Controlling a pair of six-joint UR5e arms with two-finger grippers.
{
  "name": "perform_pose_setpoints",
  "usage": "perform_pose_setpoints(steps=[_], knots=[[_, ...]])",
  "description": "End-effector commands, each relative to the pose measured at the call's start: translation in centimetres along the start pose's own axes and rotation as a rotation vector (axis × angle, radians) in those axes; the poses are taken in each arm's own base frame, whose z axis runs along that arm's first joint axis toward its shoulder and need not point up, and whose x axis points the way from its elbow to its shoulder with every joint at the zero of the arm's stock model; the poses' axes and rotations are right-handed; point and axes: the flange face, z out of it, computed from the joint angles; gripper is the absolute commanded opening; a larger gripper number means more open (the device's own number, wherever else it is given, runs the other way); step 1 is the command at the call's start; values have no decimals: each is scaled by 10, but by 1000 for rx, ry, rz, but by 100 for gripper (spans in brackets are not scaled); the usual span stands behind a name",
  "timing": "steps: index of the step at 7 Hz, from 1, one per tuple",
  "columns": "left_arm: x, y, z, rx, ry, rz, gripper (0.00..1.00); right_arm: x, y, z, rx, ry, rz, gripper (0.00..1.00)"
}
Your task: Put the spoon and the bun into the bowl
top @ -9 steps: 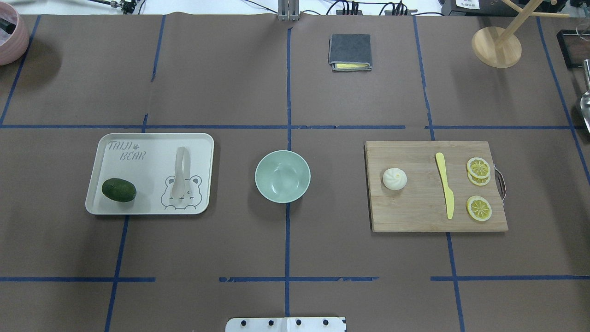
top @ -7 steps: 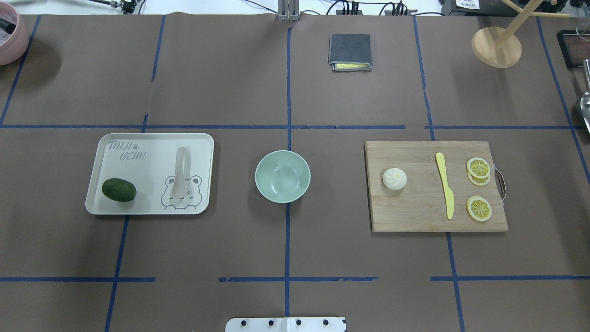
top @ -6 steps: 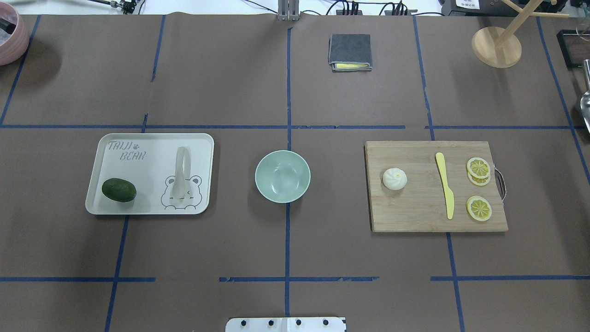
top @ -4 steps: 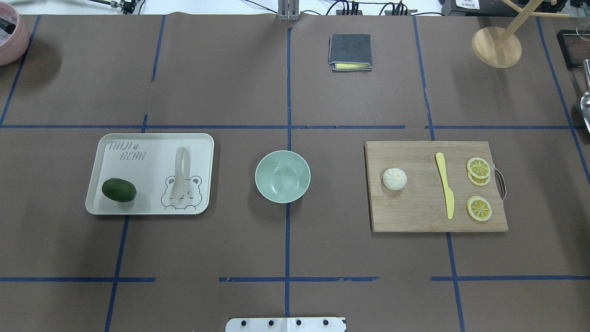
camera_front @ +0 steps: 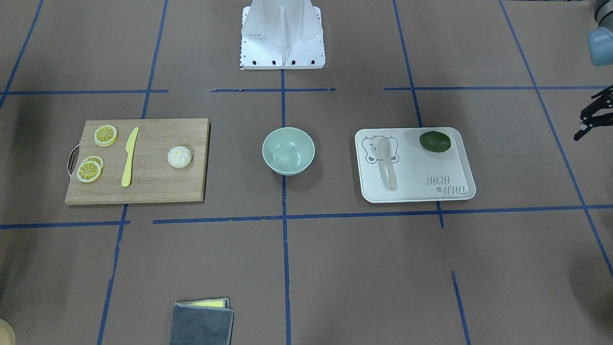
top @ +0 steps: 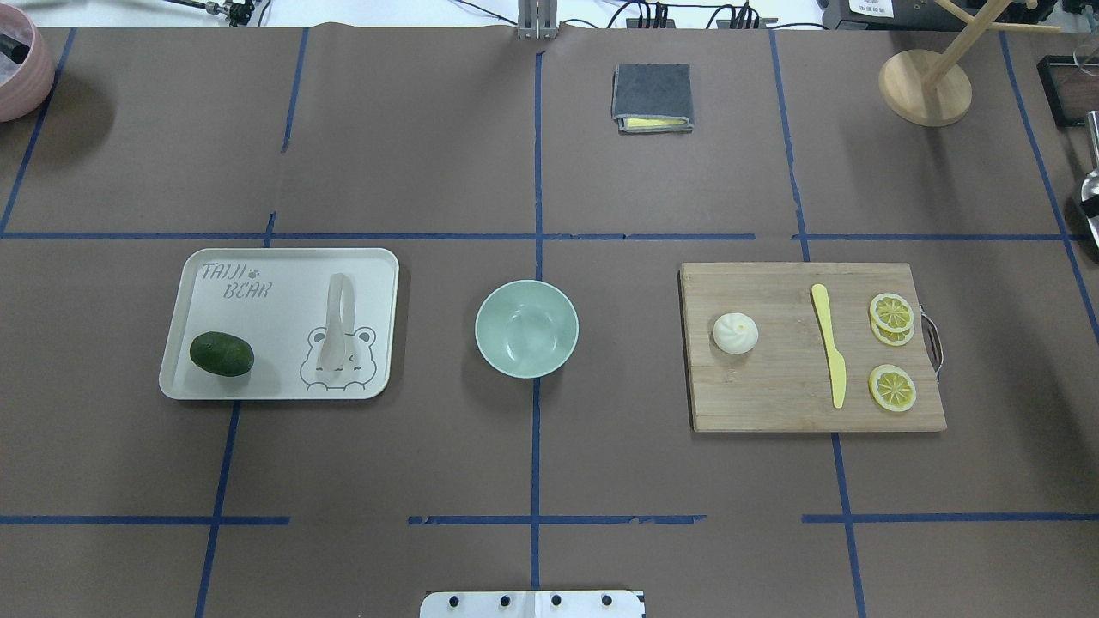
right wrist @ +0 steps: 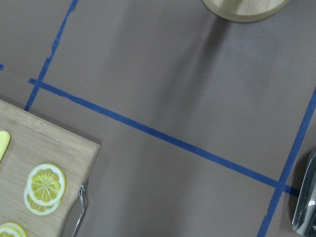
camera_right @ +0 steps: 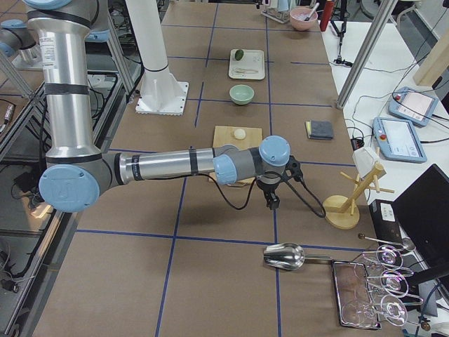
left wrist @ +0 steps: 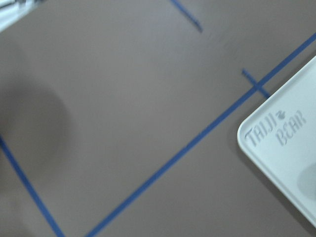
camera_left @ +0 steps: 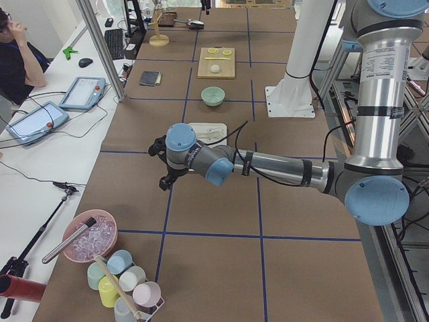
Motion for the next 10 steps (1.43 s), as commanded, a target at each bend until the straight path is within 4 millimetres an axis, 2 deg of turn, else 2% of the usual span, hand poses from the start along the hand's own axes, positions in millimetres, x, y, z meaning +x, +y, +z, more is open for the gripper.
perform_pose_setpoints(steps=[1, 2, 3, 4, 5, 6, 7, 8, 9, 10], knots=[[35, -35, -9, 145, 34, -73, 100, -37, -29, 5, 56, 5, 103, 100], [63, -48, 4, 145, 88, -253, 100, -53, -37, 18, 84, 46, 131, 100], [91, -77, 22, 158, 80, -320, 100, -61, -39, 22, 97, 38, 192, 100], [134, -101, 54, 174, 57, -372, 100, -72, -46, 19, 106, 27, 225, 100], [191, -114, 84, 224, -25, -351, 100, -83, -47, 18, 111, 22, 206, 100], [223, -114, 120, 118, -23, -433, 100, -86, -48, 16, 120, 27, 211, 100], [232, -115, 134, 54, -53, -512, 100, -87, -48, 16, 118, 28, 211, 100], [254, -113, 165, 19, -150, -556, 100, -86, -47, 17, 118, 30, 218, 100], [282, -131, 187, 5, -191, -621, 99, -85, -47, 17, 120, 37, 221, 100], [308, -142, 216, 7, -213, -714, 87, -85, -47, 18, 120, 40, 221, 100]])
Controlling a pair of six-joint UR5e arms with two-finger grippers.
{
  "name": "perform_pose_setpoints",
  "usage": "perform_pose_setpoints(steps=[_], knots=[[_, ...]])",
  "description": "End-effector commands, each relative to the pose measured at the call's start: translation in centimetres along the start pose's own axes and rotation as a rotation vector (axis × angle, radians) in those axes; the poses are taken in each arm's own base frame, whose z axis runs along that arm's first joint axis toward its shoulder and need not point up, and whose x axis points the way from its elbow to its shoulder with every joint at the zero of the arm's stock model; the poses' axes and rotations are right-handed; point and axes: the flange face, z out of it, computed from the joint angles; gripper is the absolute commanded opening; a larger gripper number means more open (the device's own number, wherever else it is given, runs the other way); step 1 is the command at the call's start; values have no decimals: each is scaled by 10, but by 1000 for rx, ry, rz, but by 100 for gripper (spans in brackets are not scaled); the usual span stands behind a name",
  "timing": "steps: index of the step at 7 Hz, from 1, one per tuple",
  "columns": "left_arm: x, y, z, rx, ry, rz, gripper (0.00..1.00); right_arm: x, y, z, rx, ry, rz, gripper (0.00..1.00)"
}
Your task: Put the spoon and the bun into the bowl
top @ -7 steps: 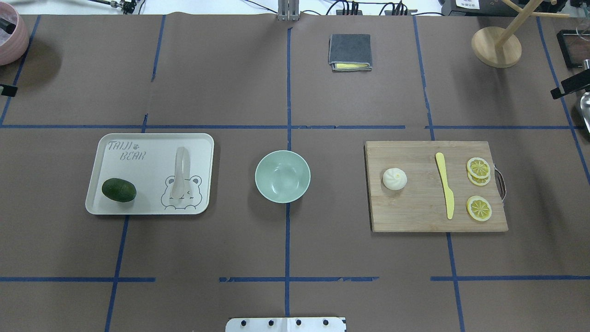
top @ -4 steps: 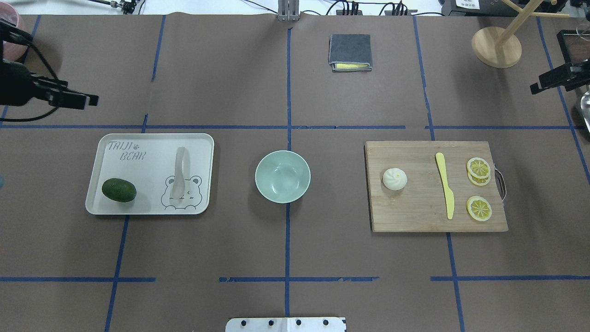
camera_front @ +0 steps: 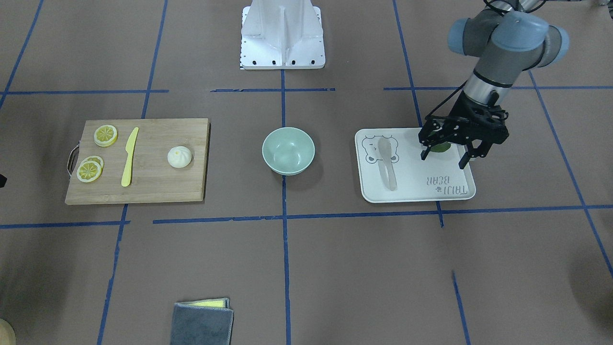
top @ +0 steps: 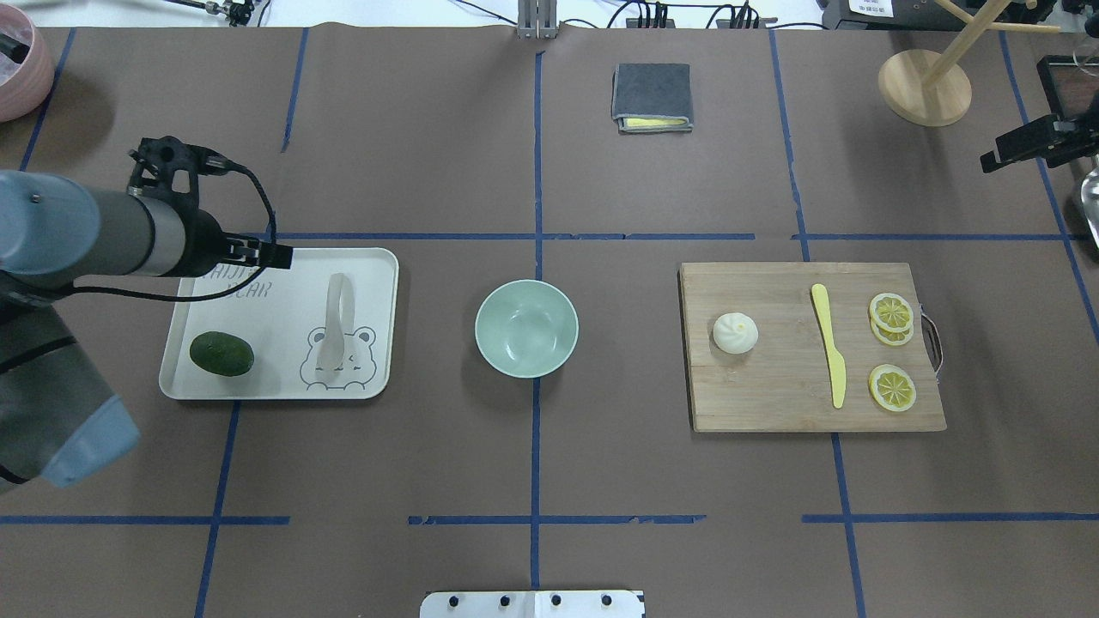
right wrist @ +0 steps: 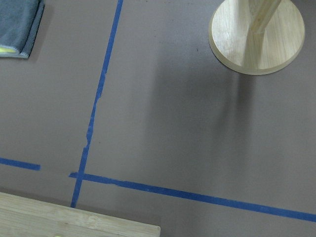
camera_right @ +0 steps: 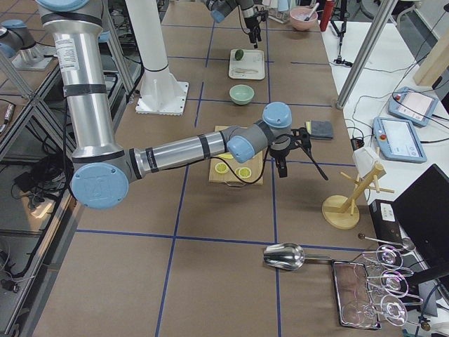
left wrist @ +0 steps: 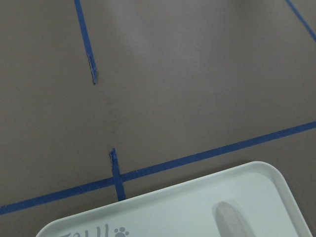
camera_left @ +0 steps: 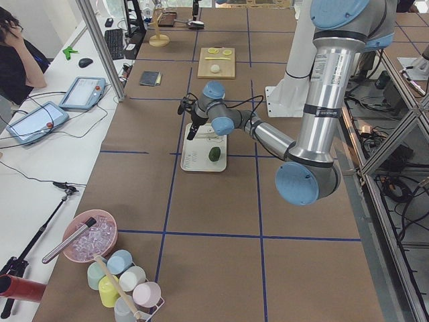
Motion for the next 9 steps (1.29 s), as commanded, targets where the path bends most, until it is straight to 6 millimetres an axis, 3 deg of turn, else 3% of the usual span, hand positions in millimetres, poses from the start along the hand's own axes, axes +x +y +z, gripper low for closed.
perform_pose_setpoints(steps=[1, 3, 5, 6, 7, 8, 9], knots=[[63, 31, 46, -8, -58, -101, 83, -1, 0, 1, 1, 4, -1, 100], [64, 39, 64, -24, -78, -123, 77, 0, 0, 2, 2, 9, -1, 100], [67, 46, 68, -35, -78, -119, 70, 0, 0, 3, 2, 11, 0, 100], [72, 44, 67, -32, -71, -119, 58, 1, 0, 3, 1, 12, 1, 100], [74, 43, 69, -31, -71, -119, 34, 2, 0, 4, -1, 14, 3, 100], [80, 41, 68, -27, -65, -118, 4, 3, -1, 4, 3, 21, 3, 100], [79, 41, 70, -29, -69, -115, 0, 3, -1, 4, 3, 21, 3, 100]])
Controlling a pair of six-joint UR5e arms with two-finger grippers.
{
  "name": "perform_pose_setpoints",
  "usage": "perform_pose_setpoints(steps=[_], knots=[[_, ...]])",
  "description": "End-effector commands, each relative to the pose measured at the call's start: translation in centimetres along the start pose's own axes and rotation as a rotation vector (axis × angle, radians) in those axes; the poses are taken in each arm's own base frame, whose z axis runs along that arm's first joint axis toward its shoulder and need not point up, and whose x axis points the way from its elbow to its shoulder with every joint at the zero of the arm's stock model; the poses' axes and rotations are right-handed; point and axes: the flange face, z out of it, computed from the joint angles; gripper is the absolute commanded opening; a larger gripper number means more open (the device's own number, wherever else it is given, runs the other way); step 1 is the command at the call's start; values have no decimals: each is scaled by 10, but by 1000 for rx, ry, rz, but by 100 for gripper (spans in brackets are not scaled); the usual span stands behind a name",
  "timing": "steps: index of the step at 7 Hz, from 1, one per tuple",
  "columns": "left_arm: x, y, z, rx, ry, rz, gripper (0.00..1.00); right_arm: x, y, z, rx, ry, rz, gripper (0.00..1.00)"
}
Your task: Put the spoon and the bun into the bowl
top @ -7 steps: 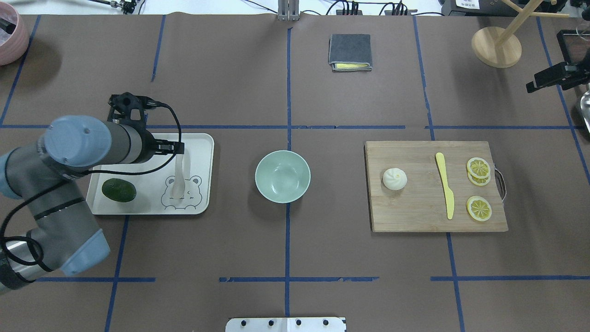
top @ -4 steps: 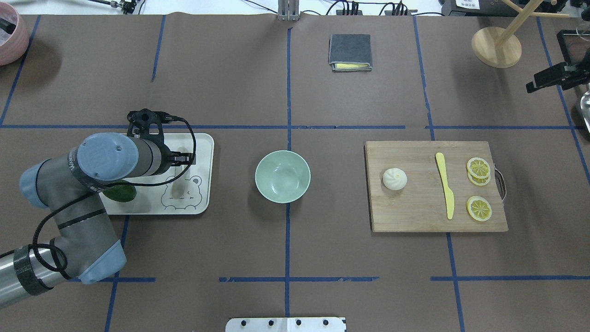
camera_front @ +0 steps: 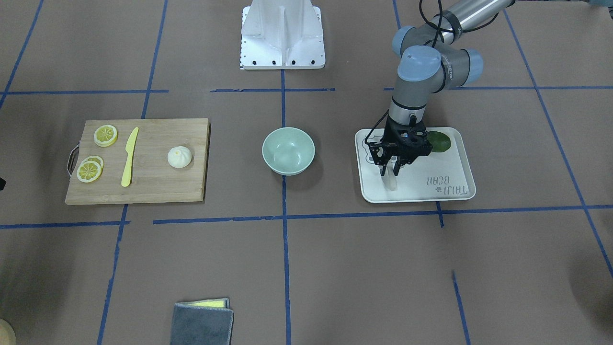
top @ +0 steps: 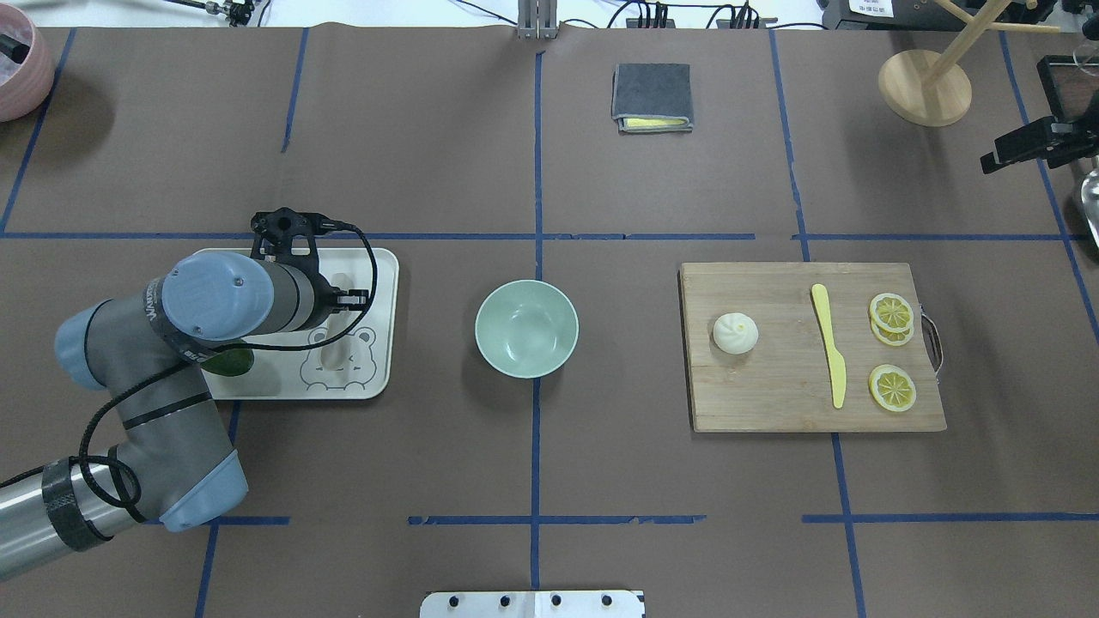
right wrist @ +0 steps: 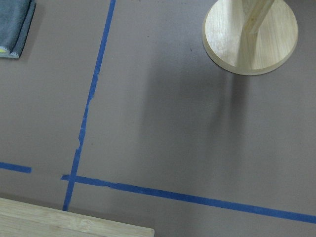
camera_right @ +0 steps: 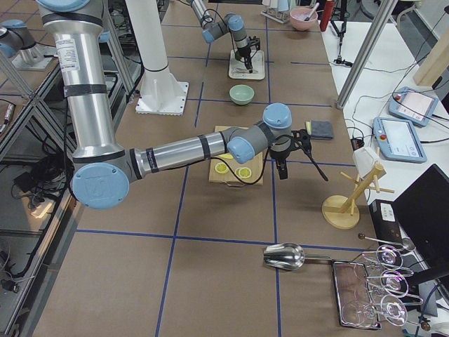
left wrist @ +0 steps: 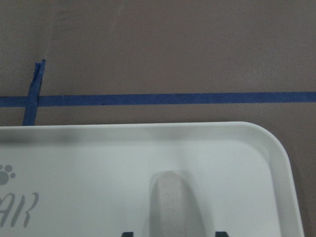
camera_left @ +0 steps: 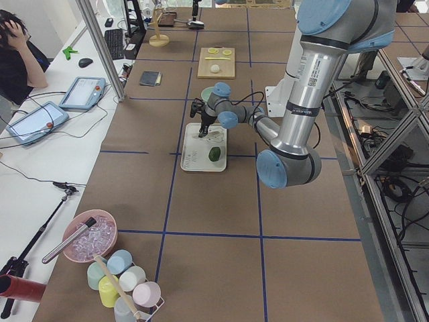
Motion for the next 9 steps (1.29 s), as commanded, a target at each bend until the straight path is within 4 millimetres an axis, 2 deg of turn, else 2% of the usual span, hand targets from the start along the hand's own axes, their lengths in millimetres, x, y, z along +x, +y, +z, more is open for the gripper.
perform_pose_setpoints(steps=[1, 2, 3, 4, 5, 6, 7, 8, 9], knots=[[2, 0, 1, 0, 1, 4, 0, 0, 0, 0, 1, 3, 0, 100], [5, -1, -5, 3, 11, 6, 0, 0, 0, 0, 1, 3, 0, 100], [15, -5, -20, 10, 35, 10, 0, 0, -1, 0, 2, 2, -1, 100], [42, -18, -37, 10, 35, 3, 0, 0, -1, 0, 2, 2, -1, 100], [82, -34, -56, 15, 48, -91, 0, -1, -1, -1, 3, 1, -2, 100], [120, -45, -72, 18, 96, -282, 0, 0, 0, 0, 2, 2, -1, 100], [151, -55, -81, 13, 94, -357, 0, 0, 0, 0, 2, 2, -1, 100], [188, -68, -81, 4, 75, -468, 0, -1, 0, -1, 3, 1, 0, 100], [210, -61, -73, -5, 68, -502, 0, -1, 0, -1, 3, 1, 0, 100]])
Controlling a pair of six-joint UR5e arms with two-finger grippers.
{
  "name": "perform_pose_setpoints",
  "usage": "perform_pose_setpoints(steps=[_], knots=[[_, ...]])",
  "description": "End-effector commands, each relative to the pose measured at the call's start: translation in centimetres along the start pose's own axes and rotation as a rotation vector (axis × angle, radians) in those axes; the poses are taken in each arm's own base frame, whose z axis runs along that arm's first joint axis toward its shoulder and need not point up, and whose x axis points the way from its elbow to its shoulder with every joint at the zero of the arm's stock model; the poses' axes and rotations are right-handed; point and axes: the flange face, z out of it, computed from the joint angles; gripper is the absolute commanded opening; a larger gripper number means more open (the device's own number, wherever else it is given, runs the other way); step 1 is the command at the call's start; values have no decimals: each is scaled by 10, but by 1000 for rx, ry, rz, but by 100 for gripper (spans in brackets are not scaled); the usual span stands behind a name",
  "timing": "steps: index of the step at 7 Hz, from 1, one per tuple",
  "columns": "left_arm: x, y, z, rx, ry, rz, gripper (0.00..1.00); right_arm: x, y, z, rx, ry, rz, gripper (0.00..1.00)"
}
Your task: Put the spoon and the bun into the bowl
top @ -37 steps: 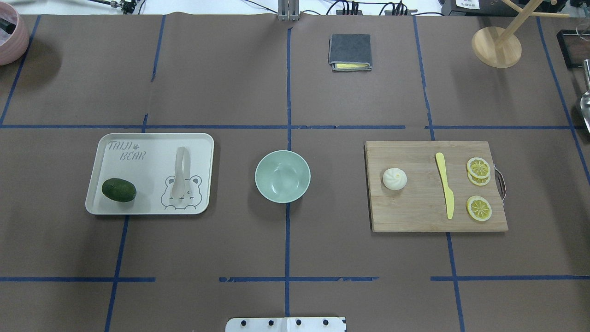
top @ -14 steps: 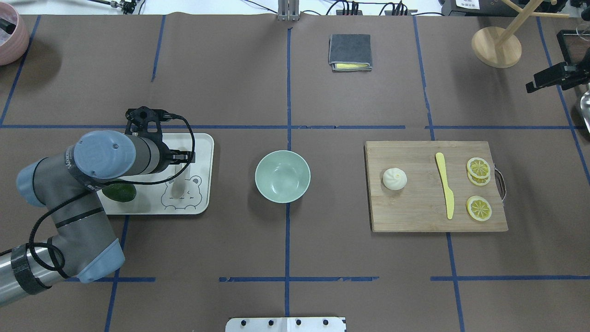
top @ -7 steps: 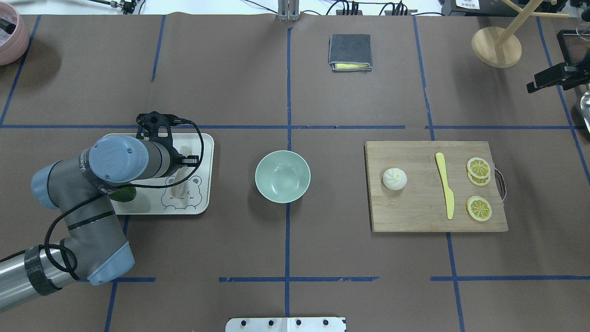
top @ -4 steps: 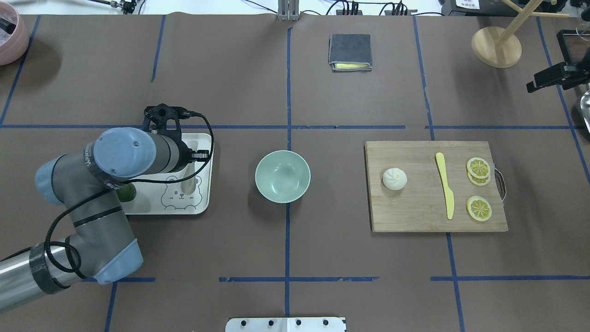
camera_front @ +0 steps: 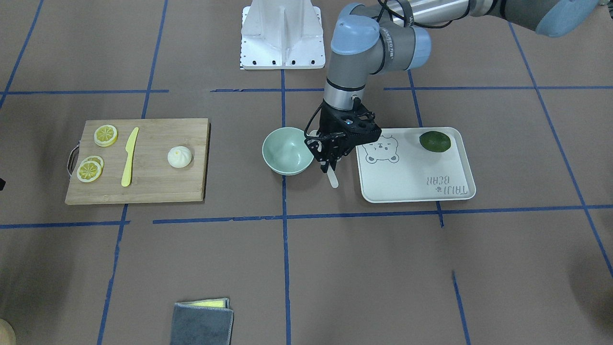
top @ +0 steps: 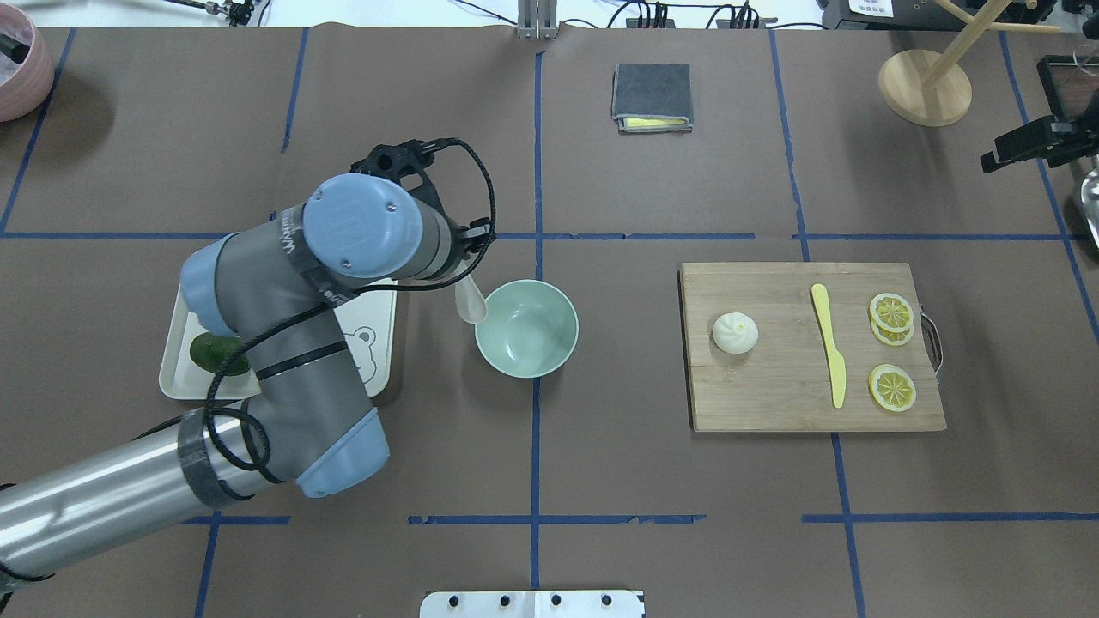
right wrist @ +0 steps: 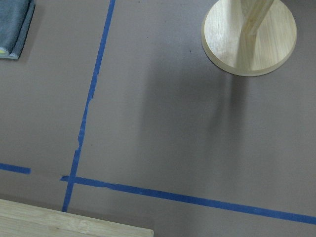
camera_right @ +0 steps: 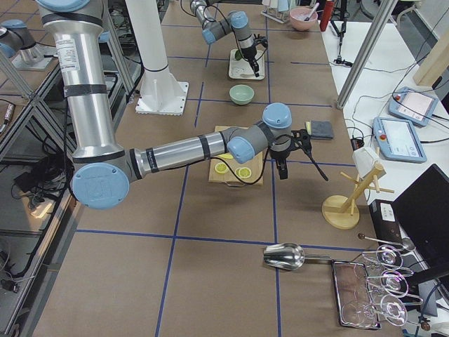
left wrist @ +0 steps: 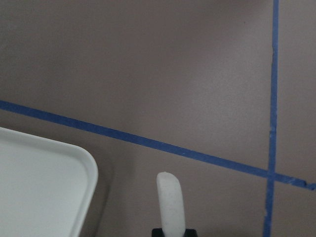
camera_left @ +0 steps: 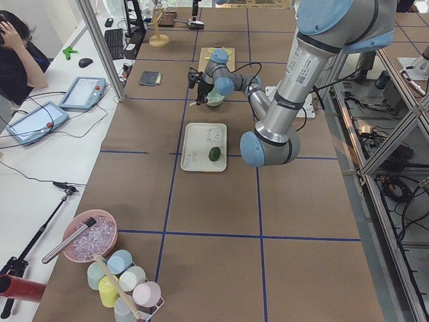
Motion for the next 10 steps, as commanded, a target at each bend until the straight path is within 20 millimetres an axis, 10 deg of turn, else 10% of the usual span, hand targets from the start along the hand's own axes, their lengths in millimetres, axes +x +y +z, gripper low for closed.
perform_pose_setpoints(steps=[1, 2, 4, 5, 7, 10], knots=[[34, 46, 12, 1, -8, -57, 0, -1, 0, 0, -1, -1, -1, 100], [31, 54, 18, -4, -18, -48, 0, -1, 0, 0, -1, -1, -1, 100], [26, 55, 21, -5, -24, -12, 48, -6, 0, 1, -2, -5, -12, 100], [27, 55, 17, -6, -15, 44, 99, -18, 1, 6, 27, -16, -59, 100], [-5, 36, -17, 6, 25, 336, 100, -49, 4, 5, 48, -47, -97, 100], [-100, -137, -67, 2, -39, 850, 100, -152, -8, 20, 57, -107, -243, 100]])
